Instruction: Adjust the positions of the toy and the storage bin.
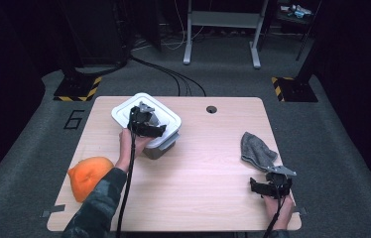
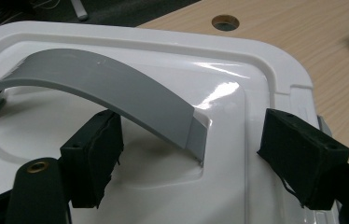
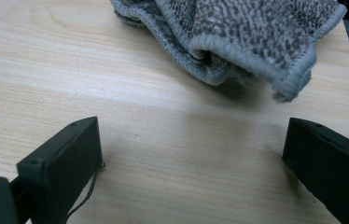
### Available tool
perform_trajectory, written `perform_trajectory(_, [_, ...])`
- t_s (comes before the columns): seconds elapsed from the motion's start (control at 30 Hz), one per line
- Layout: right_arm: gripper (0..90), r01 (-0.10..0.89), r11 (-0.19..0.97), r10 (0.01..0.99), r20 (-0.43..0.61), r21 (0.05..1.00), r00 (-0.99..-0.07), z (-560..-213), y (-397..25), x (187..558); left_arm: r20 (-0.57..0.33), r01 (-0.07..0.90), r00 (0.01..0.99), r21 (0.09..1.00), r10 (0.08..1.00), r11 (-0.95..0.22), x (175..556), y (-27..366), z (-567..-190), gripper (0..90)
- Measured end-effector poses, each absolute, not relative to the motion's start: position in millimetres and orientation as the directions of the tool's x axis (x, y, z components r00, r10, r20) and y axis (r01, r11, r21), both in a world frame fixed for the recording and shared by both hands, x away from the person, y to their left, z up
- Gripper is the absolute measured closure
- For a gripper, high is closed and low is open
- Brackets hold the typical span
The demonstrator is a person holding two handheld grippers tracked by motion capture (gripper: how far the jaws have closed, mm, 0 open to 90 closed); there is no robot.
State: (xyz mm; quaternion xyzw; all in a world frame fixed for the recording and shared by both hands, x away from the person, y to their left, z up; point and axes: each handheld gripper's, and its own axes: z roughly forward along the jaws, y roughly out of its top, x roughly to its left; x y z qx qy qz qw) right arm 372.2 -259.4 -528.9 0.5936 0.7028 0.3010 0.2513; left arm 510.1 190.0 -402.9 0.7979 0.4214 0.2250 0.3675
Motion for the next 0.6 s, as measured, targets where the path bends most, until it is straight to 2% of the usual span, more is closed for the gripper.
perform_trajectory(0.6, [3.7,0.683,0.115,0.985,0.004,0.721,-0.17,-528.9,-259.5,372.3,0.05,0.504,0.56,0.772,0.827,-0.387,492.6,166.1,-402.7,21.1])
